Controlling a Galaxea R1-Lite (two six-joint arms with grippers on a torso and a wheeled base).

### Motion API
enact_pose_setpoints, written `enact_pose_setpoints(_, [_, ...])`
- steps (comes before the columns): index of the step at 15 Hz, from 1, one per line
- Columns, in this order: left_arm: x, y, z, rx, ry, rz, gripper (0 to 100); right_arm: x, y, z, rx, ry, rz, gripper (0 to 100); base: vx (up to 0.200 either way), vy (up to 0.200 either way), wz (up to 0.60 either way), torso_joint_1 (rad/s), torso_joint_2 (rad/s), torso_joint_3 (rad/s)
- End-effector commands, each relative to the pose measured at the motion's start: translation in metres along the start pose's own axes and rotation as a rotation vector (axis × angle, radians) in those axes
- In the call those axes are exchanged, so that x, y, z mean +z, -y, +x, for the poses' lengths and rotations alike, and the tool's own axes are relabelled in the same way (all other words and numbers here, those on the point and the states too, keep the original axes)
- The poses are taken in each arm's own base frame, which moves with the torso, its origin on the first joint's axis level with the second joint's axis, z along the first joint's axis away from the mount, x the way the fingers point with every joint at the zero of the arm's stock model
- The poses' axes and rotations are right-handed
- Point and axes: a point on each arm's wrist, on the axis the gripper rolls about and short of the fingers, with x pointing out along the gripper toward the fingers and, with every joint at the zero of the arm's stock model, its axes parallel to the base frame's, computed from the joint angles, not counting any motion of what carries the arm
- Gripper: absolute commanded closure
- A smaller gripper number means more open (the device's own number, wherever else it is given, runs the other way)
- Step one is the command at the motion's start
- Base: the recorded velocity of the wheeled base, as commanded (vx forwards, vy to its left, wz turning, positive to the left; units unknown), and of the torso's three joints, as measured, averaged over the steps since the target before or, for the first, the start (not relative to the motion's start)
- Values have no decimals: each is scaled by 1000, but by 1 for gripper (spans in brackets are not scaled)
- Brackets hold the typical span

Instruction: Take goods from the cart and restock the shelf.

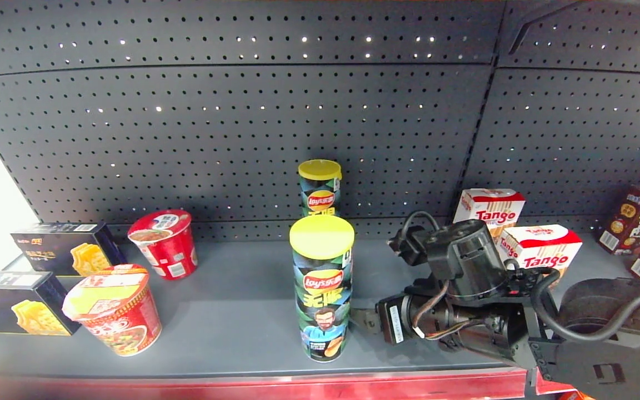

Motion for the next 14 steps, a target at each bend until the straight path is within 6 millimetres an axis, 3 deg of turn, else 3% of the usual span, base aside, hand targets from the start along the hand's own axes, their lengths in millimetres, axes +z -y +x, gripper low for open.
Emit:
enact_pose_setpoints(1, [0,0,0,2,-2,0,0,-1,-1,0,2,-5,-2,0,0,0,0,0,0,0])
enact_pose_setpoints(14, [0,0,0,2,-2,0,0,-4,-2,4,-1,-16,-6,0,0,0,0,0,0,0])
